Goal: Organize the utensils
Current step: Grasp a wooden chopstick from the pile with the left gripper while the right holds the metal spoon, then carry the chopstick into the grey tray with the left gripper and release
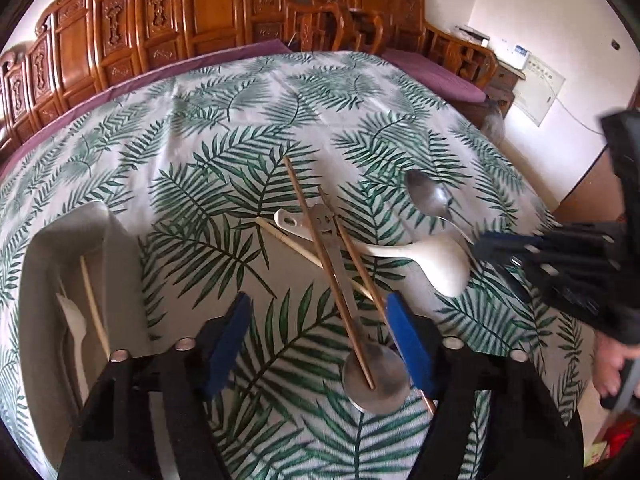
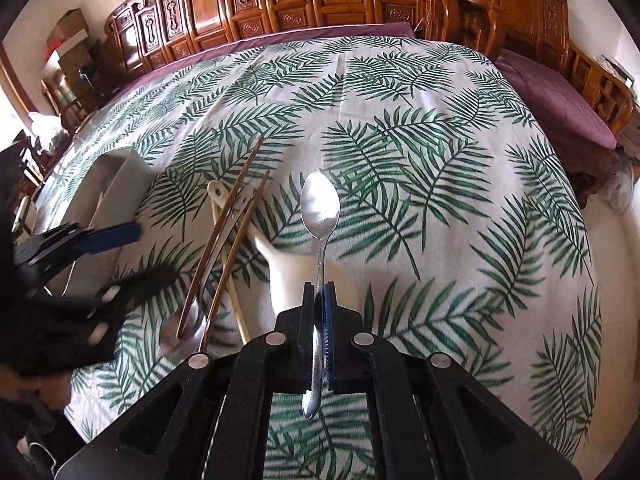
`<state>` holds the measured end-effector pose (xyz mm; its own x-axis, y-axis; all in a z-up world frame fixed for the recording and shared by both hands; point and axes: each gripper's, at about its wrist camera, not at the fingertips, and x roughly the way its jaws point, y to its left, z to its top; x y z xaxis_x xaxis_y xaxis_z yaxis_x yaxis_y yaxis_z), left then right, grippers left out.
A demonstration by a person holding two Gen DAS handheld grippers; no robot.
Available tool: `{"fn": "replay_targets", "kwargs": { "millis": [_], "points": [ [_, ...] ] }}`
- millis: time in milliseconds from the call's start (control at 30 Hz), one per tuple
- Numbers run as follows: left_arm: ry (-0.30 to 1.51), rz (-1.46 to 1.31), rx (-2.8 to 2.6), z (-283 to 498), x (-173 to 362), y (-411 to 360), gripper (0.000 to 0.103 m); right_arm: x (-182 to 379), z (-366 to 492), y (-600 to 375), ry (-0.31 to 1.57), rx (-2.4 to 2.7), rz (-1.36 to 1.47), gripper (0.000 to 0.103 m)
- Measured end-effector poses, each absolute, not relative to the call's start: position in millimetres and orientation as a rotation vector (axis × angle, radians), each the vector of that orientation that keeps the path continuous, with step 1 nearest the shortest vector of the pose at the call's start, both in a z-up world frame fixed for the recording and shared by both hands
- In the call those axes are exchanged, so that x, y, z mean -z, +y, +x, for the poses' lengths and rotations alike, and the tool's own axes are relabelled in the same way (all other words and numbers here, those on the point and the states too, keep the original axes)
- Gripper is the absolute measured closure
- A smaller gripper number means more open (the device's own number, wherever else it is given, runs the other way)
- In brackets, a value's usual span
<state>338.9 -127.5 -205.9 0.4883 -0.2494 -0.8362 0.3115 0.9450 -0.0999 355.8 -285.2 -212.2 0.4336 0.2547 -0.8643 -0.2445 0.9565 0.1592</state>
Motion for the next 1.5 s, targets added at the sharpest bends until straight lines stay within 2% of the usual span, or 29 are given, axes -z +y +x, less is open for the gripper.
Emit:
{"fn": "replay_targets", "kwargs": {
  "millis": [233, 567, 667, 733, 800, 1500],
  "points": [
    [1.033, 0.087, 0.32, 356, 222, -134, 0.061, 214, 340, -290, 1.078, -0.328, 0.03, 0.097],
    [1.067, 0.12, 0.28, 371, 238, -129, 0.064, 219, 334, -296, 1.082, -0.328, 0.034, 0.097],
    [1.064, 0.127, 0.28, 373, 238, -132, 0.075, 218, 334, -295, 1.079, -0.332, 0.036, 0.097],
    [1.069, 0.125, 0.28, 376, 237, -133, 0.095, 217, 333, -293, 1.078, -0.335, 0.035, 0.097],
    [1.076, 0.11, 0.294, 376, 236, -132, 0.098, 216, 333, -292, 1.077, -0.336, 0.035, 0.097],
    [0.947, 0.067, 0.291, 315, 159, -83, 0.098, 179, 318, -249, 1.017, -0.371, 0.026, 0.097]
  ]
}}
